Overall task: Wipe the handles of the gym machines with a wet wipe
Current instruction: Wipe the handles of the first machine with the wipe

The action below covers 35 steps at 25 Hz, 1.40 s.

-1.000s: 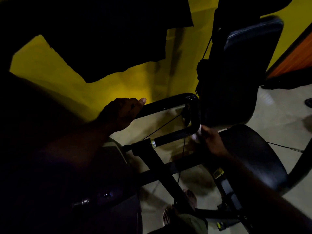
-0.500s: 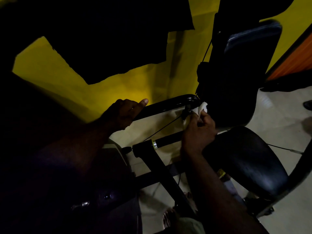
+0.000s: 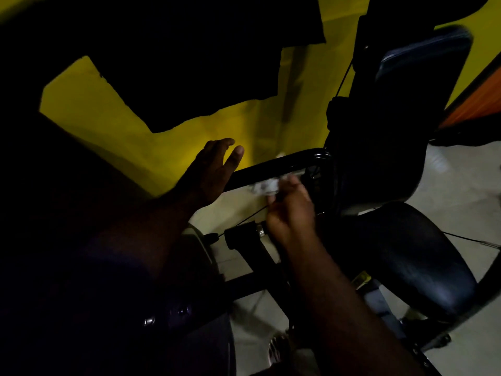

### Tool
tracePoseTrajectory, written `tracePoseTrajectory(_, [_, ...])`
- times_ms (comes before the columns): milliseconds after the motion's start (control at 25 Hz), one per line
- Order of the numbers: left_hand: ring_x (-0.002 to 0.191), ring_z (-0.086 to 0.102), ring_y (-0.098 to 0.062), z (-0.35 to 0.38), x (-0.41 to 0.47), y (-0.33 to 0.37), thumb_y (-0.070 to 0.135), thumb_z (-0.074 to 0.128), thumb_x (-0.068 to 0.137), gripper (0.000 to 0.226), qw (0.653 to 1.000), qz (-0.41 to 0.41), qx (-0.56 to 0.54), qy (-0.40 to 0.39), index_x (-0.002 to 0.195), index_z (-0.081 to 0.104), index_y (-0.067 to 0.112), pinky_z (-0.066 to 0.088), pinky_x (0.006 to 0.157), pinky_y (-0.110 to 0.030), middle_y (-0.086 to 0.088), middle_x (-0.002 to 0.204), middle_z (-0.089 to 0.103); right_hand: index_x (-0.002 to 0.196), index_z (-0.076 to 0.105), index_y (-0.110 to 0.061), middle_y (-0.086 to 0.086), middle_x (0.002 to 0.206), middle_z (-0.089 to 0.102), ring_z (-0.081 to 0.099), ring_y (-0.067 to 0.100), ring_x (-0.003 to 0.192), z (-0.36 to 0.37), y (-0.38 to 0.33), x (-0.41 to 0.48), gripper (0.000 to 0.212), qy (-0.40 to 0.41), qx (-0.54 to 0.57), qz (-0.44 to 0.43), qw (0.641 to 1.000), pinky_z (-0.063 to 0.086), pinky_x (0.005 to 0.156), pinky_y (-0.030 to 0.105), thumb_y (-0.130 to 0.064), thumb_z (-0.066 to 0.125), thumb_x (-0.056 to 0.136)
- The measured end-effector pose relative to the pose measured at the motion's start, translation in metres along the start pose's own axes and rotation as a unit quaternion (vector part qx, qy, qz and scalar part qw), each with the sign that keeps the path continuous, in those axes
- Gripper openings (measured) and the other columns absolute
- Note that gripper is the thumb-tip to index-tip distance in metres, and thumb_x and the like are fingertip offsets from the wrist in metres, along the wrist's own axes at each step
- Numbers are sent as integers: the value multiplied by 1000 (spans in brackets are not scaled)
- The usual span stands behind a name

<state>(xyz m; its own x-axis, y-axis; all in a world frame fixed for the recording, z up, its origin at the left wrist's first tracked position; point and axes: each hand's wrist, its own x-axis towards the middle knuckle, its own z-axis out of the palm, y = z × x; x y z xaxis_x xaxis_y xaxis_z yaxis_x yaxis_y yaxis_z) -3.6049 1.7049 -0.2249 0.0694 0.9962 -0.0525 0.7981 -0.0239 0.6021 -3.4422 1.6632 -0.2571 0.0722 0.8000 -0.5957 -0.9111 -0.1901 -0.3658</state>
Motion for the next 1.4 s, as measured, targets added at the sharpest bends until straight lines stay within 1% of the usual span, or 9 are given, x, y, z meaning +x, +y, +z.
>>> tracePoseTrajectory(280, [133, 51, -24, 2, 4, -2, 74, 27, 94, 74, 1000, -5, 12, -1, 148, 46, 27, 42, 96, -33, -3, 150, 48, 110, 59, -16, 9, 101, 65, 64, 17, 85, 13, -16, -16, 33, -23, -21, 63, 998, 58, 61, 21, 9, 38, 104])
tracePoseTrajectory(440, [129, 54, -24, 4, 5, -7, 77, 28, 97, 73, 1000, 11, 16, -1, 147, 48, 27, 47, 96, -35, -2, 147, 50, 143, 52, -9, 9, 106, 65, 65, 17, 92, 7, -53, -5, 43, 28, 55, 20, 998, 61, 70, 22, 7, 38, 106])
tracePoseTrajectory(680, [126, 56, -23, 1, 3, -3, 86, 24, 87, 84, 1000, -6, 7, -10, 141, 56, 29, 50, 100, -41, 0, 142, 54, 128, 66, -5, 12, 111, 75, 74, 21, 98, -5, -67, -31, 34, 49, -188, -96, 976, 60, 90, 35, 7, 60, 96])
tracePoseTrajectory(760, [127, 57, -24, 2, 3, -3, 82, 31, 94, 76, 1000, -4, 3, -15, 141, 55, 28, 50, 100, -39, -1, 142, 54, 117, 73, -14, 3, 110, 76, 73, 4, 96, -10, -101, -33, 30, 30, -384, -308, 870, 56, 88, 24, 3, 66, 94])
tracePoseTrajectory(840, [127, 56, -24, 2, 2, -3, 76, 33, 95, 72, 1000, -12, -6, -23, 147, 49, 29, 50, 101, -42, -1, 144, 53, 116, 73, -20, 1, 111, 71, 68, 1, 97, -4, -125, -21, 33, -52, -593, -479, 645, 52, 89, 19, 1, 66, 90])
tracePoseTrajectory(960, [123, 56, -22, 0, 2, -3, 84, 28, 91, 81, 999, -20, -7, -28, 155, 31, 36, 51, 96, -44, 1, 145, 51, 113, 66, -20, 7, 113, 62, 66, 28, 96, 26, -133, 4, 31, -215, -799, -381, 412, 56, 82, 42, -8, 58, 85])
tracePoseTrajectory(1160, [120, 56, -19, -1, 3, -4, 83, 27, 91, 82, 999, -32, 4, -40, 159, 23, 37, 46, 89, -36, 2, 144, 51, 126, 55, -16, 8, 112, 64, 64, 34, 97, 63, -86, 6, 36, -323, -877, -296, 199, 43, 66, 38, -16, 57, 90])
tracePoseTrajectory(1280, [112, 58, -16, -1, 3, -3, 95, 20, 81, 92, 998, -33, 32, -54, 151, 38, 39, 45, 82, -33, 5, 134, 58, 126, 61, -16, 7, 120, 66, 66, 28, 105, 56, -121, 24, 49, -383, -845, -238, 287, 52, 77, 37, 1, 60, 80])
tracePoseTrajectory(1400, [80, 67, -14, -5, 4, 1, 96, 30, 78, 80, 991, -55, 93, -79, 120, 65, 37, 47, 64, -30, 6, 90, 70, 128, 67, -14, 7, 130, 67, 67, 23, 115, 23, -176, 43, 50, -334, -809, -267, 403, 47, 96, 21, 9, 66, 83])
